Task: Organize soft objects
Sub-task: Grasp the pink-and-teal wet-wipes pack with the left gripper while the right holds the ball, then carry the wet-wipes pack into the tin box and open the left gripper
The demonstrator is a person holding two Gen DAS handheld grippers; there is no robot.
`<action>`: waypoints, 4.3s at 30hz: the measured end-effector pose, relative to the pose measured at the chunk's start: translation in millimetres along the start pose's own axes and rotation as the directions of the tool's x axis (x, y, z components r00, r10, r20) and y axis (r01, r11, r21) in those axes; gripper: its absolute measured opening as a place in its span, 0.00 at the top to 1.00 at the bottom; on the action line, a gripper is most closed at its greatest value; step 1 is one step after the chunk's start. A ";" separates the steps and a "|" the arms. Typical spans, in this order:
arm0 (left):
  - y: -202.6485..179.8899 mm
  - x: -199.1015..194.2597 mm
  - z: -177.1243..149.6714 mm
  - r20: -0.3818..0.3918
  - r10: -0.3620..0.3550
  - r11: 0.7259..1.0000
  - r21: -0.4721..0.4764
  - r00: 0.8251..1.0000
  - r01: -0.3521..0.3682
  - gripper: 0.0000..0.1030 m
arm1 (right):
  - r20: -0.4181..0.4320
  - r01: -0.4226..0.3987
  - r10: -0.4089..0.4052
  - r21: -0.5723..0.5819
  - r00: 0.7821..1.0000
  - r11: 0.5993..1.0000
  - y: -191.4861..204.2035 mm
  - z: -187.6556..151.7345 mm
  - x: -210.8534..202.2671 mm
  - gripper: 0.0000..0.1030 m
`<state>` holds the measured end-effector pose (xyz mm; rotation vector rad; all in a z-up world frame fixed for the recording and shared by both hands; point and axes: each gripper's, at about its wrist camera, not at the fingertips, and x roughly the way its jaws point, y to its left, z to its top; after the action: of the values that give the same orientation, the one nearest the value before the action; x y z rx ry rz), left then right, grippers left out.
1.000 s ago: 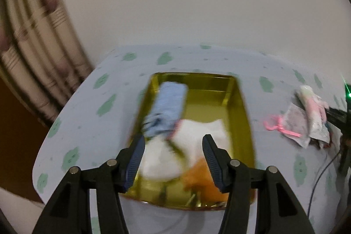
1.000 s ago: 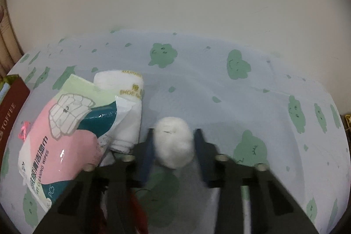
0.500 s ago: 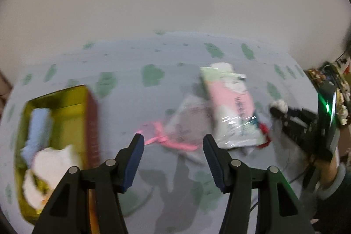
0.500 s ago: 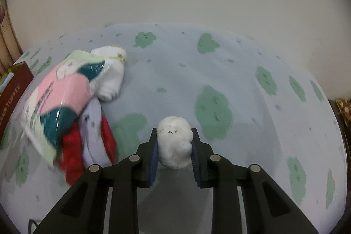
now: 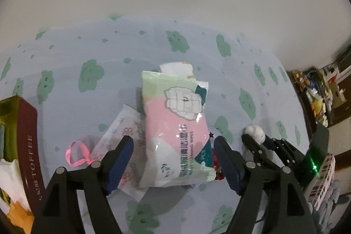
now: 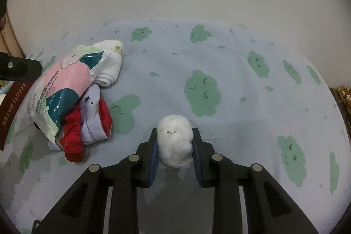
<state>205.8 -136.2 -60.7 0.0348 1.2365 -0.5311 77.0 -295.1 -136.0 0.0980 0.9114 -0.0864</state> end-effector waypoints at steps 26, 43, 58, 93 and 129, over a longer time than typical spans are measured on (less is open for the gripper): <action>-11.3 51.9 9.3 -0.059 0.099 0.995 0.039 0.993 -0.097 0.16 | 0.001 -0.026 0.026 0.005 1.000 1.000 -3.9 -1.0 -0.8 0.71; -1.8 26.4 11.5 -0.033 0.018 0.998 -0.065 0.999 -0.020 0.45 | 0.001 -0.025 0.025 0.008 1.000 1.000 -3.6 -0.9 -0.6 0.70; -8.3 -19.0 5.8 0.009 -0.068 0.997 -0.040 0.998 0.069 0.47 | 0.001 -0.024 0.024 0.006 1.000 1.000 -2.6 -0.9 -0.6 0.70; 195.0 -156.7 -39.0 0.129 0.298 0.916 -0.316 0.946 -0.246 0.47 | 0.001 -0.021 0.021 0.004 1.000 1.000 -0.4 -1.7 0.6 0.70; 246.2 -86.1 -53.3 -0.057 0.333 0.895 -0.295 0.941 -0.335 0.39 | 0.000 -0.014 0.014 -0.003 1.000 1.000 -0.8 -0.8 0.4 0.70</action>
<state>238.5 128.0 -64.3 -0.0091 1.2717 -0.0393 76.5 -295.8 -136.9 0.1016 0.9111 -0.0722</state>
